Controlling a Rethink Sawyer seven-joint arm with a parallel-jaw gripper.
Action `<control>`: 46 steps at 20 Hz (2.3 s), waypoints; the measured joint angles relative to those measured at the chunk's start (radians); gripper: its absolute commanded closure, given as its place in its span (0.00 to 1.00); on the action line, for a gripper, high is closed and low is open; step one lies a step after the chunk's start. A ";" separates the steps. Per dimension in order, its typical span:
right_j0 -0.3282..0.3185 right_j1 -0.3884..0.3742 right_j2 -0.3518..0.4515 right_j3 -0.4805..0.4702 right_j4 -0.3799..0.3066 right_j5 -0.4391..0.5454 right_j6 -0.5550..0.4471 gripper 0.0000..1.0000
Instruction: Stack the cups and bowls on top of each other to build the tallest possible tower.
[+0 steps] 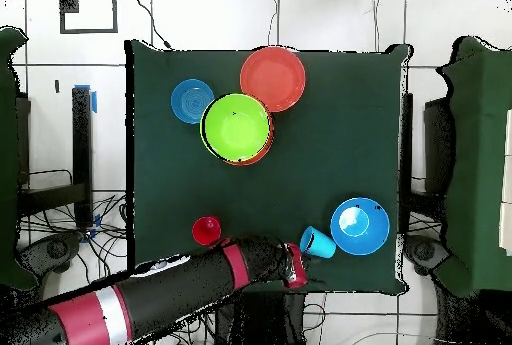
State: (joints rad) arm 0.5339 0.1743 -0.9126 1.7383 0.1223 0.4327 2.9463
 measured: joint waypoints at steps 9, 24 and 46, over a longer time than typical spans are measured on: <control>0.037 0.036 0.000 -0.044 0.060 0.065 0.000 0.00; 0.002 0.025 0.002 -0.052 0.060 0.055 0.000 0.00; -0.011 0.043 -0.002 -0.051 0.062 -0.030 0.000 0.00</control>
State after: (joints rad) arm 0.5232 0.2171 -0.9143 1.6870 0.1839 0.4023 2.9463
